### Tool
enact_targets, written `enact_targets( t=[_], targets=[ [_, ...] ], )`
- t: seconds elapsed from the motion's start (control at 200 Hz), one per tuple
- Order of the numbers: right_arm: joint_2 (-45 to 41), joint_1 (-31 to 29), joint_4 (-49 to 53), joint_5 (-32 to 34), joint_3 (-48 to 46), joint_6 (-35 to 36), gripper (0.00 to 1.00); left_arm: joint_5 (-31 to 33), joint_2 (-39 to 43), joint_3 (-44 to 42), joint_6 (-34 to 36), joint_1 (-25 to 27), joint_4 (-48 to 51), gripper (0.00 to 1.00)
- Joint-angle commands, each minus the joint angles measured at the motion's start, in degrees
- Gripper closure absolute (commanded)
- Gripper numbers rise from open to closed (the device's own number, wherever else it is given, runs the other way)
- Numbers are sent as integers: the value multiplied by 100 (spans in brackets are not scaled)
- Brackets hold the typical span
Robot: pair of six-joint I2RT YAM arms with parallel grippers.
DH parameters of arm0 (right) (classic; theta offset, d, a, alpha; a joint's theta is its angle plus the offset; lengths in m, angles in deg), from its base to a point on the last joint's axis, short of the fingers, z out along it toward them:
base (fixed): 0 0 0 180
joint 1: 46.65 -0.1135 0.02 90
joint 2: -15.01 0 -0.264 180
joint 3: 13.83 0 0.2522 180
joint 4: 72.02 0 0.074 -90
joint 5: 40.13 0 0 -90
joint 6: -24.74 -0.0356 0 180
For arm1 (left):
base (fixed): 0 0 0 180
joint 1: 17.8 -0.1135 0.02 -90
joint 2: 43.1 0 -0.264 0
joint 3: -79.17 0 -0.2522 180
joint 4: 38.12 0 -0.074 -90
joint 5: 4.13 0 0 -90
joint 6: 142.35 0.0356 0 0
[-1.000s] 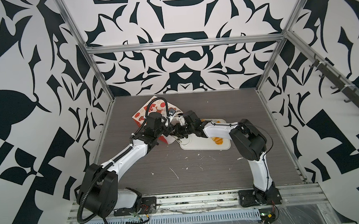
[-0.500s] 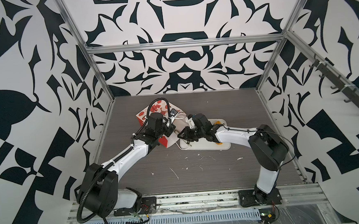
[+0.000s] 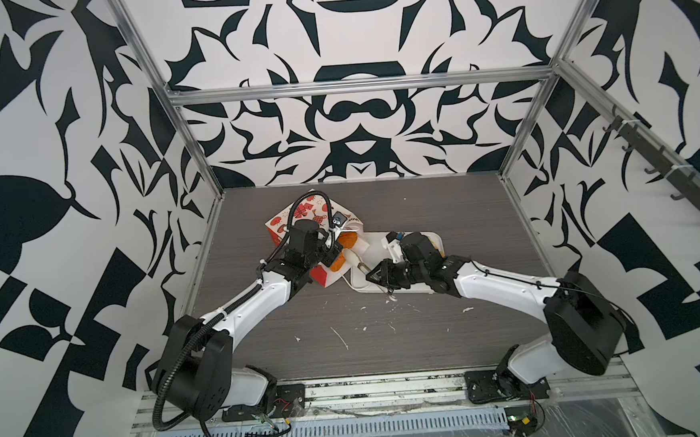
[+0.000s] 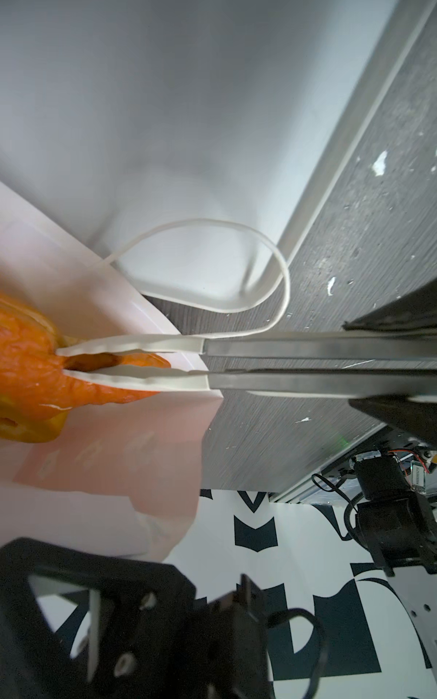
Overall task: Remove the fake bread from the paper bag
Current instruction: 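Pull the gripped orange bread out of the bag over the tray, then lower the orange bread onto the tray and open the tongs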
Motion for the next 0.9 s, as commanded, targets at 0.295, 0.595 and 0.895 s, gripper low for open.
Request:
enact_targets(
  t=[0.295,0.595,0.895],
  targets=[
    [-1458,32,335,351,-707,411,94,380,-80,31,-128,-20,-151,100],
    [-2955,157,1548,962,-824,635,92,708,-186,88,-205,-21,-226,100],
    [-3157,793,1888,788,-877,835,90,822,62,25,-230,-216,-88,100]
  ],
)
